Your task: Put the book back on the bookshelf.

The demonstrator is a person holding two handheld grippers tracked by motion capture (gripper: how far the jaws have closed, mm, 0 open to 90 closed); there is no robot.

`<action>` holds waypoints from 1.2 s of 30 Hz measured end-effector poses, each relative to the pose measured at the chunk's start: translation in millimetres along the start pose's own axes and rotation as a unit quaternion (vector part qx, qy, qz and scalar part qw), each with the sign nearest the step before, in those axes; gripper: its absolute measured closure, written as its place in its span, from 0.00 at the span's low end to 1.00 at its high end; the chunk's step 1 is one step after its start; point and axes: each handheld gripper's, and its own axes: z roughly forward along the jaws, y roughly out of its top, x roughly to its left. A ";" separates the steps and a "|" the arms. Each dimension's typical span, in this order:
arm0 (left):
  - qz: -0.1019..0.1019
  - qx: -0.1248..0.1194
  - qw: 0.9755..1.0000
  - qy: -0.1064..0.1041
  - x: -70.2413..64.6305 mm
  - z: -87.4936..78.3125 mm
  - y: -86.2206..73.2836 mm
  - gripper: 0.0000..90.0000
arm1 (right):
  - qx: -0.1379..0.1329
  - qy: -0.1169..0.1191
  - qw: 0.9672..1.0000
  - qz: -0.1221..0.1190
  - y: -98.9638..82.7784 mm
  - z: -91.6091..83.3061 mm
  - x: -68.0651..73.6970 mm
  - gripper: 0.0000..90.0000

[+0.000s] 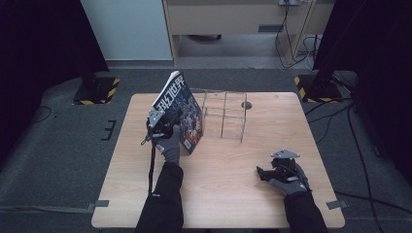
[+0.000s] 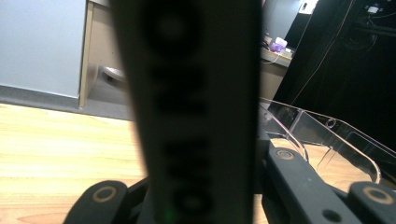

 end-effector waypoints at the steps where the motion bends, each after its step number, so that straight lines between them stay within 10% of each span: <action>1: -0.001 -0.001 1.000 0.000 -0.2 -0.8 -0.5 0.85 | 0.000 0.001 1.000 0.000 0.0 0.0 0.0 0.07; 17: 0.025 -0.011 1.000 0.005 4.3 -30.5 3.2 0.52 | 0.000 0.001 1.000 0.001 0.1 0.2 0.0 0.07; 36: 0.100 0.090 0.991 -0.016 12.8 -87.7 38.7 0.26 | 0.002 -0.006 1.000 0.009 -0.7 -0.6 0.9 0.05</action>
